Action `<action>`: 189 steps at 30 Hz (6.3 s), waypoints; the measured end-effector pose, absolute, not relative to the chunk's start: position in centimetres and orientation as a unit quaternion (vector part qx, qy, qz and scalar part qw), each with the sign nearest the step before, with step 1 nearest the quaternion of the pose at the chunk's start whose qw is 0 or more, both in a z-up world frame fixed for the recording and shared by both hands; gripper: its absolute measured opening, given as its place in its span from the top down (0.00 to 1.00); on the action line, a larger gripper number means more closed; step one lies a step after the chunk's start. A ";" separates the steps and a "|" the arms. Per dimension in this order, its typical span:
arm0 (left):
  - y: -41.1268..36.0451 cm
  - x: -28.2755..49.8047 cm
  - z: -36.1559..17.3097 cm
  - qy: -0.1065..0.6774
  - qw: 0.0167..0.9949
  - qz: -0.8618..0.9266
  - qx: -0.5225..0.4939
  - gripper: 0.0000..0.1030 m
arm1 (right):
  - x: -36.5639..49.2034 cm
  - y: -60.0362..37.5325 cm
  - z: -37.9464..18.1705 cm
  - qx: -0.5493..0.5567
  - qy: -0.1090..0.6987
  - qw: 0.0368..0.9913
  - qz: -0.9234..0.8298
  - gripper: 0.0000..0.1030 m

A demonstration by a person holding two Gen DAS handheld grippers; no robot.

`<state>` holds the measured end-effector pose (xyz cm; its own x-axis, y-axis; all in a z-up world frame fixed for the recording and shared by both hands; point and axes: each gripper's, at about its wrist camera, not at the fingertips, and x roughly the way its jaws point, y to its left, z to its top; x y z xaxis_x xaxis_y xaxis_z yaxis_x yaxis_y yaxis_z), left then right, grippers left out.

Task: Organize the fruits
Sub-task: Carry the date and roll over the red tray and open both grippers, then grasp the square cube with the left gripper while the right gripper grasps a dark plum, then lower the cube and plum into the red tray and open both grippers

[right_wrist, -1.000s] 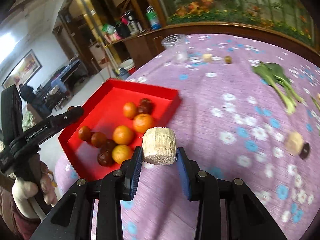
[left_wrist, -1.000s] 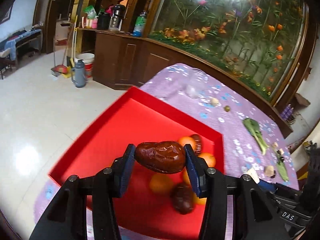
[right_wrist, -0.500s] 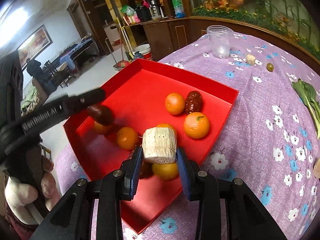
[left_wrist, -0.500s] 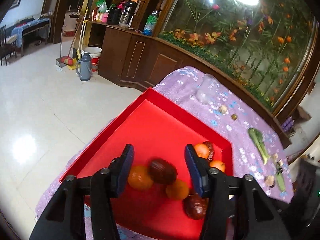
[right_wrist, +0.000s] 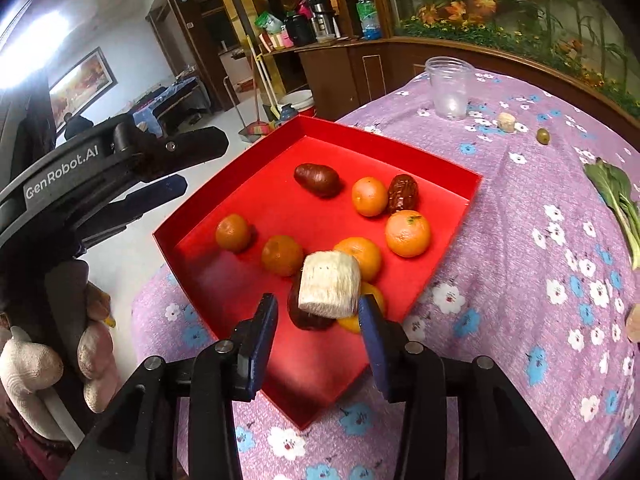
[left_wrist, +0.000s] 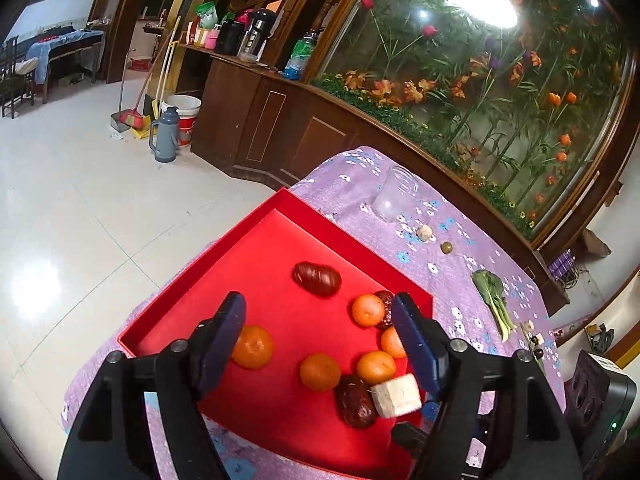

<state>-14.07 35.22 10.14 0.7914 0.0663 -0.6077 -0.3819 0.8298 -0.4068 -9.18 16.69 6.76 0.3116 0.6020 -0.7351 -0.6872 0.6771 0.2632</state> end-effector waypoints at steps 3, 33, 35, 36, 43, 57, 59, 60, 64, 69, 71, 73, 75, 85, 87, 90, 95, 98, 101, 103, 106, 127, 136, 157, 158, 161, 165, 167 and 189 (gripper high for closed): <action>34.3 -14.2 10.7 0.299 0.910 0.119 -0.261 0.22 | -9.6 15.8 7.1 -0.042 0.426 0.813 0.394 0.53; 16.6 -9.3 9.2 0.388 0.911 -0.053 -0.133 0.19 | -3.9 -13.2 4.4 0.115 0.428 0.885 0.146 0.42; 15.2 -8.0 9.0 0.393 0.907 -0.076 -0.129 0.19 | -2.8 -13.1 4.1 0.105 0.426 0.888 0.141 0.42; 14.5 -7.5 9.0 0.396 0.906 -0.083 -0.128 0.19 | -2.2 -13.0 3.9 0.099 0.425 0.889 0.140 0.42; 10.2 -1.7 7.7 0.417 0.887 -0.146 -0.134 0.20 | 1.2 -11.5 2.4 0.040 0.424 0.895 0.135 0.43; 3.4 6.5 2.9 0.482 0.846 -0.199 -0.107 0.37 | 3.1 -10.4 1.6 0.027 0.421 0.891 0.170 0.71; 2.7 6.8 2.3 0.487 0.843 -0.203 -0.099 0.38 | 2.8 -10.3 1.6 0.018 0.420 0.892 0.166 0.71; 2.5 6.9 2.1 0.489 0.843 -0.204 -0.095 0.38 | 2.6 -10.3 1.6 0.016 0.420 0.892 0.165 0.71; 1.7 6.9 1.9 0.481 0.849 -0.203 -0.077 0.40 | 2.2 -10.8 1.7 0.022 0.426 0.890 0.162 0.71; 2.0 6.6 1.8 0.476 0.855 -0.191 -0.077 0.68 | 2.2 -11.1 1.6 0.033 0.429 0.888 0.163 0.71; 2.3 6.1 2.1 0.466 0.863 -0.181 -0.073 0.68 | 2.2 -11.1 1.6 0.036 0.428 0.888 0.162 0.71; 3.3 5.4 2.8 0.457 0.868 -0.176 -0.083 0.68 | 2.2 -11.2 1.5 0.039 0.427 0.889 0.162 0.72; 4.5 4.4 4.0 0.444 0.875 -0.170 -0.091 0.68 | 2.2 -11.3 1.5 0.045 0.426 0.889 0.163 0.72; 14.9 -3.1 8.6 0.384 0.903 -0.099 -0.164 0.68 | 1.2 -11.8 2.2 0.087 0.416 0.890 0.164 0.72; 17.9 -4.9 9.1 0.372 0.907 -0.075 -0.183 0.68 | 0.5 -11.6 2.7 0.101 0.416 0.887 0.171 0.72; 21.6 -7.0 9.5 0.357 0.911 -0.043 -0.203 0.68 | -0.5 -10.7 3.4 0.132 0.421 0.875 0.198 0.72; 26.5 -10.1 9.9 0.334 0.917 0.010 -0.218 0.68 | -1.9 -7.4 5.3 0.148 0.427 0.858 0.246 0.71; 28.4 -11.1 9.8 0.329 0.919 0.038 -0.215 0.68 | -2.7 -4.7 6.7 0.142 0.426 0.851 0.272 0.71; 30.0 -11.6 9.1 0.333 0.915 0.058 -0.218 0.68 | -3.4 -1.4 7.8 0.133 0.429 0.842 0.300 0.71; 30.9 -11.8 8.4 0.340 0.911 0.070 -0.222 0.68 | -3.6 0.8 8.2 0.124 0.433 0.835 0.317 0.71; 32.0 -12.0 7.7 0.342 0.910 0.087 -0.218 0.68 | -3.9 4.6 8.5 0.107 0.442 0.823 0.341 0.71; 37.1 -11.9 6.5 0.329 0.907 0.111 -0.236 0.68 | -1.5 20.5 5.7 0.082 0.500 0.752 0.421 0.71; 34.8 -10.9 6.7 0.338 0.915 0.126 -0.177 0.68 | -2.7 20.4 6.3 -0.011 0.446 0.823 0.353 0.71; 33.1 -9.3 7.1 0.357 0.917 0.134 -0.114 0.68 | -4.8 20.1 6.6 -0.060 0.405 0.847 0.339 0.71; 33.1 -9.3 7.0 0.358 0.917 0.134 -0.114 0.68 | -4.9 20.1 6.6 -0.058 0.406 0.847 0.339 0.71; 33.2 -9.0 6.8 0.364 0.915 0.128 -0.118 0.68 | -5.1 20.0 6.6 -0.054 0.409 0.845 0.342 0.71; 33.2 -9.0 6.5 0.369 0.914 0.125 -0.118 0.68 | -6.0 19.8 6.7 -0.049 0.409 0.840 0.354 0.71; 33.1 -8.9 6.3 0.371 0.913 0.124 -0.118 0.68 | -6.7 19.5 6.7 -0.049 0.409 0.837 0.360 0.71; 34.2 -8.8 5.3 0.386 0.902 0.133 -0.144 0.50 | -8.6 20.8 5.2 -0.067 0.427 0.807 0.402 0.45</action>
<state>-8.77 34.22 5.30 0.6669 0.1286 -0.7339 -0.3509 0.9231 -0.1571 -8.63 20.79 5.23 0.3126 0.5915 -0.7432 -0.7067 0.6676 0.2342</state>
